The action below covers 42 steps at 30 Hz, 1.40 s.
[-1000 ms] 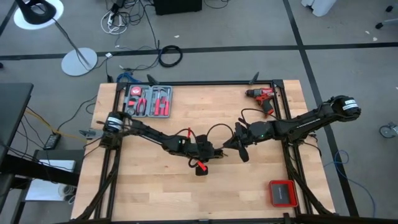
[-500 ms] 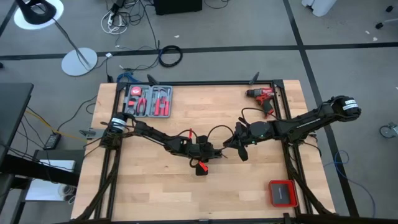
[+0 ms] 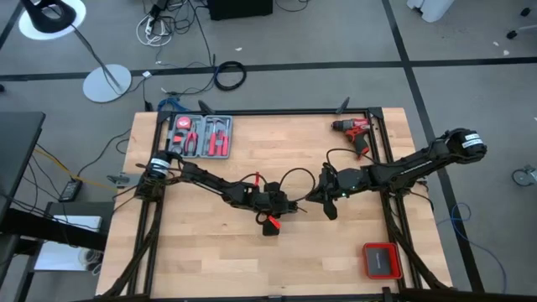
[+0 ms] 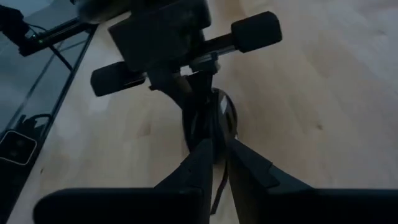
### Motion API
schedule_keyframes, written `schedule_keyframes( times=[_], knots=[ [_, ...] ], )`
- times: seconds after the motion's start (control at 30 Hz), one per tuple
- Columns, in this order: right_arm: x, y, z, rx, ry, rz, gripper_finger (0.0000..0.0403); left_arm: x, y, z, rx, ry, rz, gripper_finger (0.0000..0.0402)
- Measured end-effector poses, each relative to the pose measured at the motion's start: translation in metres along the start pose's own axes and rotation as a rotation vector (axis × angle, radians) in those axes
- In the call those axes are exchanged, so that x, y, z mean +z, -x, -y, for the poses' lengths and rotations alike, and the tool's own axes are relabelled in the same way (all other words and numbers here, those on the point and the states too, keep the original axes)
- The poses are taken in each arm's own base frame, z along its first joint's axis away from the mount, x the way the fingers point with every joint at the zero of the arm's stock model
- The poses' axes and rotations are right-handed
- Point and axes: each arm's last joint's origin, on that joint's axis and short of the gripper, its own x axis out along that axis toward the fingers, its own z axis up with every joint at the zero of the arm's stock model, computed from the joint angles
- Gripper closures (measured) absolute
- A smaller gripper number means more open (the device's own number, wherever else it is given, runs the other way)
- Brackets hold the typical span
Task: Coil cords
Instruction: Coil the black wire on the black spool
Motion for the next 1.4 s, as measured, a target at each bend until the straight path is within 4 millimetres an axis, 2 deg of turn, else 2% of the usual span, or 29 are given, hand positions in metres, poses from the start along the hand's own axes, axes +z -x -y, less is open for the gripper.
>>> schedule_keyframes(
  times=[0.17, 0.4, 0.83, 0.97, 1.13, 1.4],
  knots=[
    [-0.001, -0.005, -0.006, 0.014, 0.009, 0.037, 0.0332, 0.002, 0.0, 0.0, 0.001, -0.008, -0.001, 0.0401],
    [-0.014, -0.034, 0.001, 0.0, -0.017, 0.027, 0.0305, 0.005, 0.001, 0.0, 0.003, -0.026, -0.008, 0.0401],
    [-0.017, -0.072, 0.008, 0.039, 0.002, 0.022, 0.0302, 0.006, 0.001, 0.0, 0.018, -0.033, -0.005, 0.0401],
    [-0.017, -0.074, 0.009, 0.031, 0.026, 0.03, 0.0317, 0.005, 0.001, 0.0, 0.02, -0.035, -0.008, 0.0401],
    [-0.018, -0.074, 0.009, 0.015, 0.05, 0.017, 0.0383, 0.005, 0.001, 0.0, 0.037, -0.038, -0.007, 0.0401],
    [-0.021, -0.071, 0.01, 0.015, 0.048, -0.002, 0.0388, 0.007, 0.003, 0.0, 0.048, -0.039, -0.002, 0.0392]
  ],
)
